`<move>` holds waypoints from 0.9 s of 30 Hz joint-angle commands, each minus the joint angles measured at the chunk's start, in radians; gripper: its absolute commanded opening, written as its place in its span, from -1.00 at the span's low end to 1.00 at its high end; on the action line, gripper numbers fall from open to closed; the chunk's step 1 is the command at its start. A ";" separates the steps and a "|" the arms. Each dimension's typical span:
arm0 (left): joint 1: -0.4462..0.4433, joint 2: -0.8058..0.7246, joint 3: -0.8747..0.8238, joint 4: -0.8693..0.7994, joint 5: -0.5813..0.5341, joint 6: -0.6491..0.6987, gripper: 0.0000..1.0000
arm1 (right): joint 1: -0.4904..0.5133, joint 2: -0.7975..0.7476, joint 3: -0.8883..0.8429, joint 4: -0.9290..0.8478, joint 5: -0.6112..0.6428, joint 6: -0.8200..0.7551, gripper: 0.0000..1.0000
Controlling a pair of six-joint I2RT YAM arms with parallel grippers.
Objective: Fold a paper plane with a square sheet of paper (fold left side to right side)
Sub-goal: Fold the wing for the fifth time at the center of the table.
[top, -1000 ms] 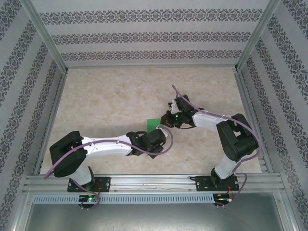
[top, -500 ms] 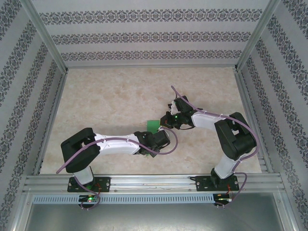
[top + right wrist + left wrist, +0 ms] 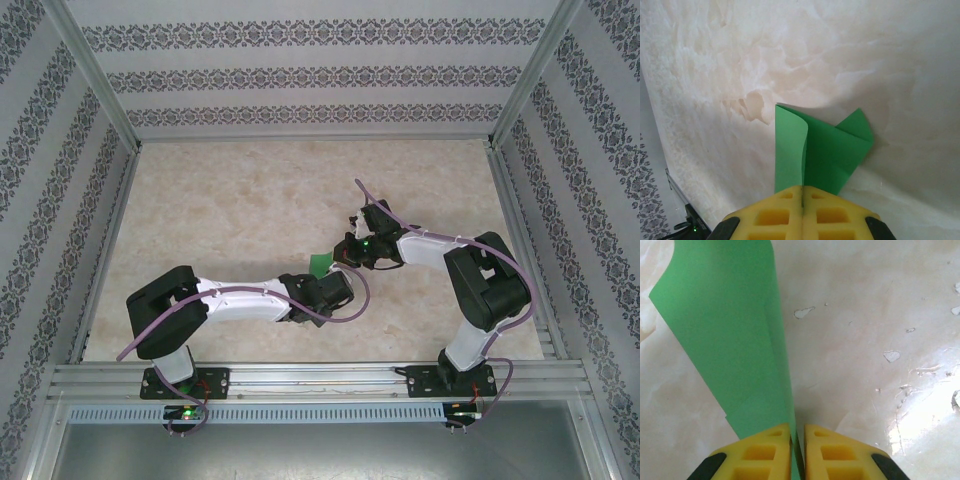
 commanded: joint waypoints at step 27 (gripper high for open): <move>0.204 -0.070 -0.081 0.191 0.530 -0.142 -1.00 | -0.215 -0.454 -0.277 -0.121 0.137 -0.140 -0.07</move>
